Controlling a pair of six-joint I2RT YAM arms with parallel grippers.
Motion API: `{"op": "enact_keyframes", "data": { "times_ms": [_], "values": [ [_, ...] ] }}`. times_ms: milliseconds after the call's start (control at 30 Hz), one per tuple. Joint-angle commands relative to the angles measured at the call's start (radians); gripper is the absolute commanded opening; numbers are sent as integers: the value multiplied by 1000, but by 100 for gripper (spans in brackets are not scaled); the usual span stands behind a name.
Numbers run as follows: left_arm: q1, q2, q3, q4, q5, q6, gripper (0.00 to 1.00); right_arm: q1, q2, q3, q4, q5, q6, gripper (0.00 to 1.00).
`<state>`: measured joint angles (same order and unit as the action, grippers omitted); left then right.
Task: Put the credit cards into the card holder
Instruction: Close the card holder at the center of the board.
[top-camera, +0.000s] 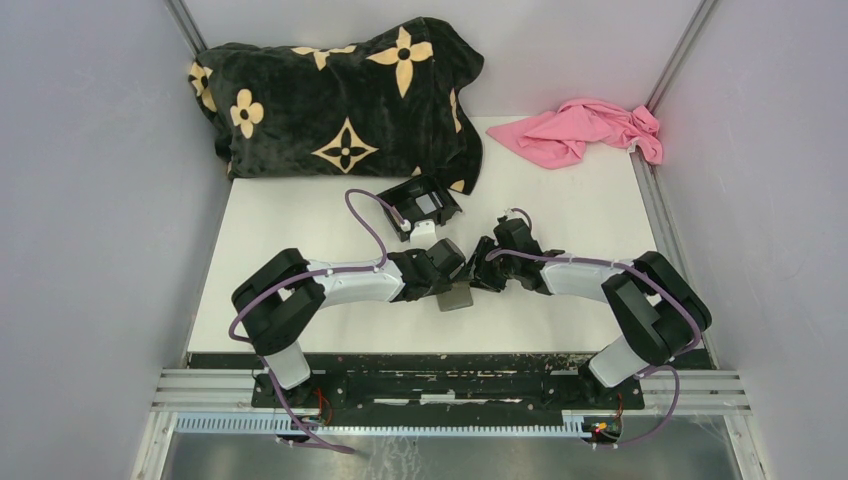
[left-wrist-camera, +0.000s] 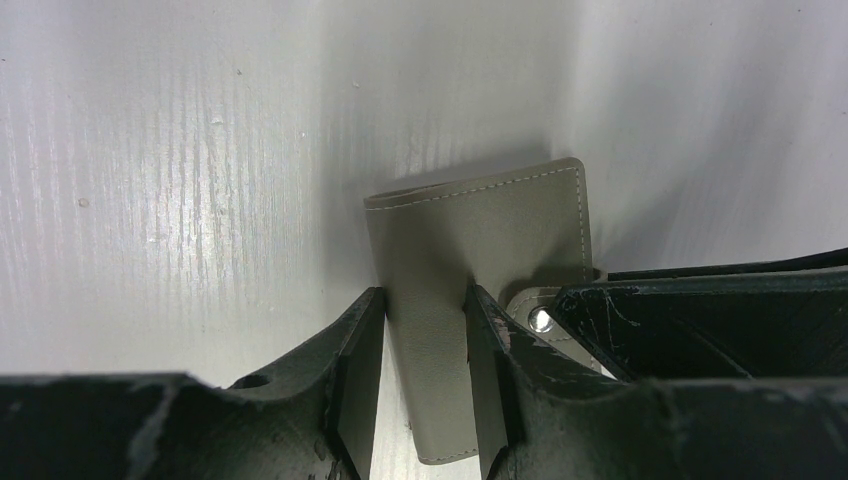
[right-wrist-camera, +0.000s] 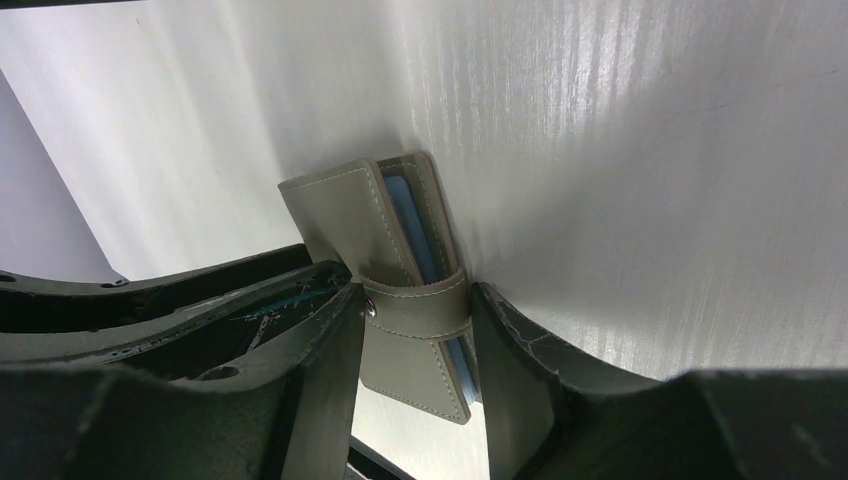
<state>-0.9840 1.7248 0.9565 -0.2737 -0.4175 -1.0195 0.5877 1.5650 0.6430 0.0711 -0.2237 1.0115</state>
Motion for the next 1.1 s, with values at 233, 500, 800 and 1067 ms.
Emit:
{"op": "enact_keyframes", "data": {
  "times_ms": [233, 500, 800, 1067],
  "values": [
    [-2, 85, -20, -5, 42, 40, 42, 27, 19, -23, -67, 6, -31, 50],
    [-3, 87, -17, -4, 43, 41, 42, 38, 28, -17, -78, 11, -39, 49],
    [-3, 90, -14, -6, 44, 42, 42, 54, 39, -7, -94, 22, -54, 49],
    [-3, 94, -15, -4, 47, 40, 42, 64, 43, -4, -114, 46, -72, 48]
  ]
}}
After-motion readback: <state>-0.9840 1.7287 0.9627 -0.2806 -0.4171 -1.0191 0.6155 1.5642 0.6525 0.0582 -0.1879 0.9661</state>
